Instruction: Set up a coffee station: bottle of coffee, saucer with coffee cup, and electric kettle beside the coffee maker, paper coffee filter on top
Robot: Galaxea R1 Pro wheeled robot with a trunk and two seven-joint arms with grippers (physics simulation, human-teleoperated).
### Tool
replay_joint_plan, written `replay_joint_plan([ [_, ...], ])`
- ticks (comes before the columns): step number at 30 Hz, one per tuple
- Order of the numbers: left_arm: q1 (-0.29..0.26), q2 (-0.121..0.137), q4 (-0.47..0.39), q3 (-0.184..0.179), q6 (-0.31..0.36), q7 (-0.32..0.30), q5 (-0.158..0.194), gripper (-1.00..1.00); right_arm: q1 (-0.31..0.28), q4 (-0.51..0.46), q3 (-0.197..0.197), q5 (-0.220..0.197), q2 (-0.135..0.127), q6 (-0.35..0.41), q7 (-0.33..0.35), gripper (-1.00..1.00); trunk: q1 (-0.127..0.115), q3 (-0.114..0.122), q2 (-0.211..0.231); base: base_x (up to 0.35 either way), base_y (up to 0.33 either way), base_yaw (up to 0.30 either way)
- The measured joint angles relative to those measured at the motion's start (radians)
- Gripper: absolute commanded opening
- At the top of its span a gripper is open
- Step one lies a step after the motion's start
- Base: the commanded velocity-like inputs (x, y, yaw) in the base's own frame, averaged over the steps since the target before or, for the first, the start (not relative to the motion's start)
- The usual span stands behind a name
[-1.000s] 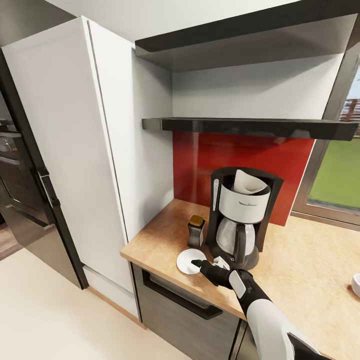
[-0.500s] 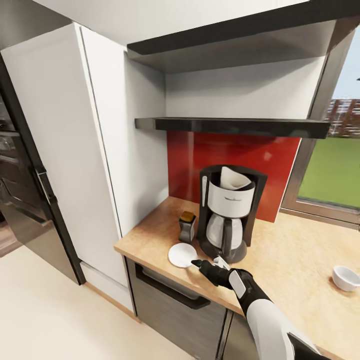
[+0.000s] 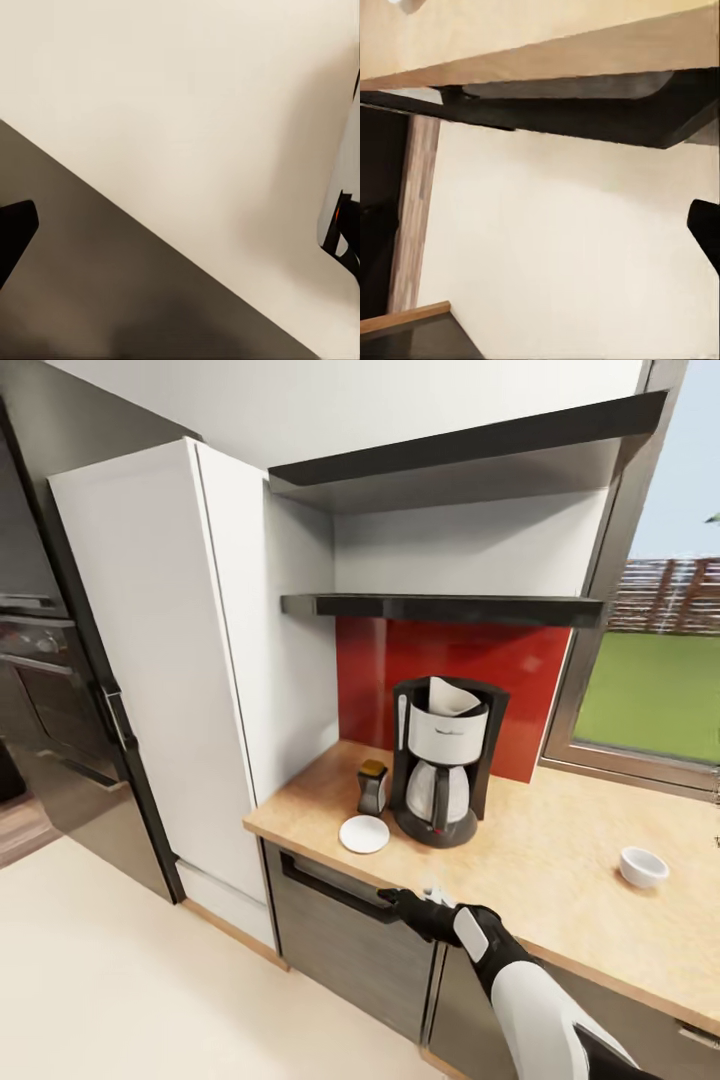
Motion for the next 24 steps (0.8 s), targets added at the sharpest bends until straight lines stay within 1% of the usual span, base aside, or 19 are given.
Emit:
replay_joint_plan([
  [5, 0.000, -0.001, -0.003, -0.001, -0.003, 0.000, 0.001, 1.00, 0.000, 0.030, 0.000, 0.000, 0.000, -0.002, 0.001, 1.00, 0.000, 0.000, 0.000, -0.279, 0.000, 0.000],
  [10, -0.001, -0.001, -0.005, -0.001, -0.007, -0.002, 0.001, 1.00, 0.000, 0.073, 0.000, 0.000, 0.000, -0.015, 0.000, 1.00, 0.000, 0.000, 0.000, -0.120, 0.000, 0.000],
  [12, -0.002, -0.002, -0.006, -0.002, -0.008, -0.002, 0.001, 1.00, 0.000, 0.104, -0.001, 0.000, 0.000, -0.042, 0.000, 1.00, -0.001, 0.000, 0.000, -0.033, 0.000, 0.000],
  [14, -0.002, -0.002, -0.009, -0.002, -0.010, -0.003, 0.001, 1.00, 0.000, 0.172, 0.000, 0.003, 0.000, -0.103, -0.001, 1.00, -0.001, 0.000, 0.000, -0.013, 0.000, 0.000],
  [17, -0.002, -0.003, -0.011, -0.002, -0.011, -0.004, 0.001, 1.00, 0.000, 0.230, -0.001, 0.007, 0.000, -0.155, -0.021, 1.00, -0.001, 0.000, 0.000, -0.006, 0.000, 0.000],
  [18, -0.002, -0.005, -0.011, -0.002, -0.011, -0.005, 0.001, 1.00, 0.000, 0.260, -0.001, 0.009, 0.000, -0.184, -0.050, 1.00, -0.001, 0.000, 0.000, -0.002, 0.000, 0.000],
  [19, -0.002, -0.008, -0.012, -0.002, -0.012, -0.007, 0.000, 1.00, 0.000, 0.298, -0.001, 0.011, 0.000, -0.233, -0.112, 1.00, -0.001, 0.000, 0.000, 0.000, 0.000, 0.000],
  [20, -0.002, -0.012, -0.012, -0.003, -0.013, -0.008, 0.000, 1.00, 0.013, 0.318, 0.000, 0.013, 0.000, -0.278, -0.182, 1.00, -0.001, 0.000, 0.000, 0.000, 0.000, 0.000],
  [21, -0.002, -0.013, -0.012, -0.003, -0.013, -0.008, 0.000, 1.00, 0.023, 0.322, -0.001, 0.012, 0.000, -0.292, -0.206, 1.00, -0.001, 0.000, 0.000, 0.000, 0.000, 0.000],
  [22, -0.002, -0.016, -0.013, -0.005, -0.014, -0.008, 0.000, 1.00, 0.050, 0.331, 0.000, 0.014, 0.000, -0.325, -0.266, 1.00, -0.001, 0.000, 0.000, 0.000, 0.000, 0.000],
  [23, -0.002, -0.019, -0.014, -0.005, -0.014, -0.009, -0.001, 1.00, 0.070, 0.334, 0.001, 0.018, 0.000, -0.346, -0.303, 1.00, -0.001, 0.000, 0.000, 0.000, 0.000, 0.000],
  [24, -0.002, -0.022, -0.015, -0.006, -0.014, -0.009, -0.002, 1.00, 0.079, 0.335, 0.001, 0.021, 0.000, -0.356, -0.321, 1.00, -0.001, 0.000, 0.000, 0.000, 0.000, 0.000],
])
